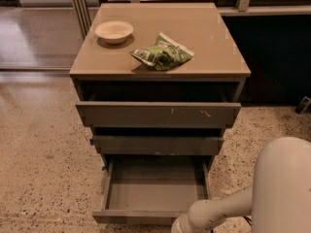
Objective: Close bottom drawer
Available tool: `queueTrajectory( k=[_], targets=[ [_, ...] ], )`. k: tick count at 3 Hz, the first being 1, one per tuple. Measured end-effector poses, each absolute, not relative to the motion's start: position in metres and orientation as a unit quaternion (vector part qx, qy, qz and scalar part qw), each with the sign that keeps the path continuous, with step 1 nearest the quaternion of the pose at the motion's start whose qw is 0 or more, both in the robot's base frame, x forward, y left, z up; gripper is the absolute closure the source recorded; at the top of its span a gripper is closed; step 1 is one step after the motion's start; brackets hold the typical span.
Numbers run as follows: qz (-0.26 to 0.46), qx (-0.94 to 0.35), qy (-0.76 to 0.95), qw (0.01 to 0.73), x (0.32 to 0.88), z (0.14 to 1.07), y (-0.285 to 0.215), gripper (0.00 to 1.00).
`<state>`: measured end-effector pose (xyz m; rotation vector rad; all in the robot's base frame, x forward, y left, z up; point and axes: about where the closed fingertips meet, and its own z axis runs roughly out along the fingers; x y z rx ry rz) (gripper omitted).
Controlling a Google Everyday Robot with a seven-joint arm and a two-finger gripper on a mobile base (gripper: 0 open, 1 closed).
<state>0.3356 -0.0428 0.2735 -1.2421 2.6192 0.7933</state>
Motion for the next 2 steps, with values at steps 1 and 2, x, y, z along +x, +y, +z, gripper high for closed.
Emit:
queueTrajectory(
  k=[1,2],
  targets=[
    [0.285,-0.389,0.874,0.059,0.3139,0.2097,-0.0261,0.0],
    [0.286,-0.387,0.874,0.059,0.3142,0.2093,-0.0261,0.0]
  ],
)
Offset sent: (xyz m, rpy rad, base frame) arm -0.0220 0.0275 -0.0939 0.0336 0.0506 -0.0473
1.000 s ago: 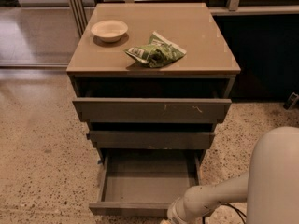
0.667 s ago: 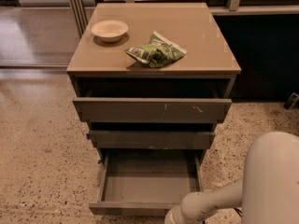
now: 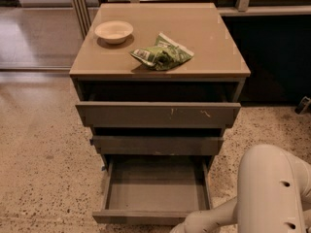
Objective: Close bottom drawer
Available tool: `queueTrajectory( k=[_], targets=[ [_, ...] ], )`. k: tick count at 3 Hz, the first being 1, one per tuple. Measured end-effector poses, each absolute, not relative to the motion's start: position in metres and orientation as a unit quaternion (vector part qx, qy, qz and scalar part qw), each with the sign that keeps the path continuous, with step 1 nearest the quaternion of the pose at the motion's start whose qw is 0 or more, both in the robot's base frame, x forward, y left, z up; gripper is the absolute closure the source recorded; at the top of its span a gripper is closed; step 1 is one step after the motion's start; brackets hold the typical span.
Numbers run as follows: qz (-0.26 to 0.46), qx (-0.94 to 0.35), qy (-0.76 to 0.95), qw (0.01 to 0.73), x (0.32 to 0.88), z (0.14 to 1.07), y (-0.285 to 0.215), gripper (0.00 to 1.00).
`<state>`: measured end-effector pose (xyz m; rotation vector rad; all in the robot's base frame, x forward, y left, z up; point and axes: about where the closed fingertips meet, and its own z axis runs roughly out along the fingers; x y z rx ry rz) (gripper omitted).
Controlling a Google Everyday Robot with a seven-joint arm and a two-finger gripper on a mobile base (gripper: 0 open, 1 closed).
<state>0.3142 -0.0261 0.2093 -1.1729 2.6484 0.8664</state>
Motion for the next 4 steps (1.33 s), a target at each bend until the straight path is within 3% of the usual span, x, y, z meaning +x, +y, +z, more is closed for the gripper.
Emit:
queueTrajectory(
  k=[4],
  targets=[
    [0.291,-0.356,0.88,0.119,0.389,0.202,-0.003,0.0]
  ],
)
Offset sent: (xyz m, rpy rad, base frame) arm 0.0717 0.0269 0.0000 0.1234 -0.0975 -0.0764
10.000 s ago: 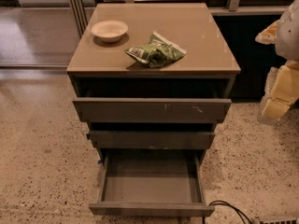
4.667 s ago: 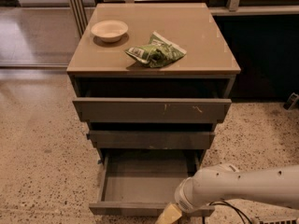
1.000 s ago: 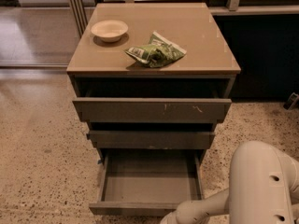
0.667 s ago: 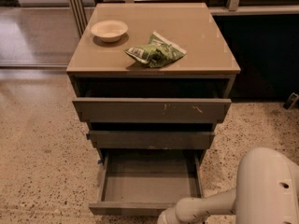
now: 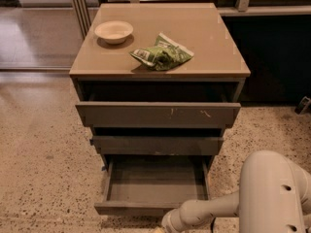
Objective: Close bottom drawer
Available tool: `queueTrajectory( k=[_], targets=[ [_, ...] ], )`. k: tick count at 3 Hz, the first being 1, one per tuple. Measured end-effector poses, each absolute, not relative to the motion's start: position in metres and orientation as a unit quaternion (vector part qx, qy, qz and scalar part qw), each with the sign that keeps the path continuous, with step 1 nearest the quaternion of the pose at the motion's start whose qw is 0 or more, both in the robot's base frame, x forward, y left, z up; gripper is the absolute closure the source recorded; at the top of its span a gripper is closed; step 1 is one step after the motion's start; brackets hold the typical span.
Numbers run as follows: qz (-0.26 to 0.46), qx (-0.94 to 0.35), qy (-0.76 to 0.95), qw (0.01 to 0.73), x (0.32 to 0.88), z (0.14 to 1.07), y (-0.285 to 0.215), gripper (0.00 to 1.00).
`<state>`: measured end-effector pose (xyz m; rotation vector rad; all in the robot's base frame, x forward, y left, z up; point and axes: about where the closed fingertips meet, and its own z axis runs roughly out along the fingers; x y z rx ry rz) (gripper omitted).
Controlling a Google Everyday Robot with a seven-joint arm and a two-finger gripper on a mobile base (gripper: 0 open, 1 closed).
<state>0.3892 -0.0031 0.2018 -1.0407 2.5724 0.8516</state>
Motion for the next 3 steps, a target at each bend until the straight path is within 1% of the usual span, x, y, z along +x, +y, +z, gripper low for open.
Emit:
queueTrajectory(
  k=[2,3],
  targets=[
    [0.285,-0.356,0.882,0.118,0.391,0.201,-0.003,0.0],
    [0.262,-0.384,0.876,0.129,0.441,0.198,0.019,0.0]
  ],
)
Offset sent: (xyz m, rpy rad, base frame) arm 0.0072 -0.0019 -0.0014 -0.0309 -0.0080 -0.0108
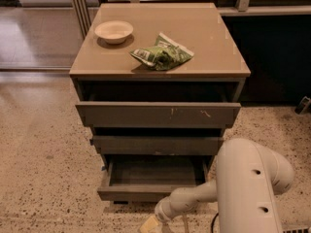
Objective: Close bottom drawer
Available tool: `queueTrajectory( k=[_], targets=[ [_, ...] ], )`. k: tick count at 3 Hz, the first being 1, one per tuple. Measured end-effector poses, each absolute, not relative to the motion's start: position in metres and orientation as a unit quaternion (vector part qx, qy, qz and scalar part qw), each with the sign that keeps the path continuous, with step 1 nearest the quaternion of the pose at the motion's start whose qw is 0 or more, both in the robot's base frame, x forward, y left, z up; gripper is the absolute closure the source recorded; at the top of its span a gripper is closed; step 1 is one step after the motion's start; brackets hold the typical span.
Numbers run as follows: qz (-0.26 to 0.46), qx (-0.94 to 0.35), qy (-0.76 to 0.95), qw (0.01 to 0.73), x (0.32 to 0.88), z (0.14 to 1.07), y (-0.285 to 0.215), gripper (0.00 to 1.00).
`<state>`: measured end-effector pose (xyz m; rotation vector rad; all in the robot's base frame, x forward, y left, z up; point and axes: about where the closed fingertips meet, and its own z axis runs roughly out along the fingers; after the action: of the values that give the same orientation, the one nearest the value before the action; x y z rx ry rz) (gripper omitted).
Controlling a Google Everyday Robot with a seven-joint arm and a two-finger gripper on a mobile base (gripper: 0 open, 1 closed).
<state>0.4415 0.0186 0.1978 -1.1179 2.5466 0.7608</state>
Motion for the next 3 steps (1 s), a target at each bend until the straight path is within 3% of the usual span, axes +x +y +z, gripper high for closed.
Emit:
queueTrajectory(
  k=[3],
  targets=[
    [0.266,-0.368,0.879,0.148,0.465,0.186,0.025,0.0]
  ],
)
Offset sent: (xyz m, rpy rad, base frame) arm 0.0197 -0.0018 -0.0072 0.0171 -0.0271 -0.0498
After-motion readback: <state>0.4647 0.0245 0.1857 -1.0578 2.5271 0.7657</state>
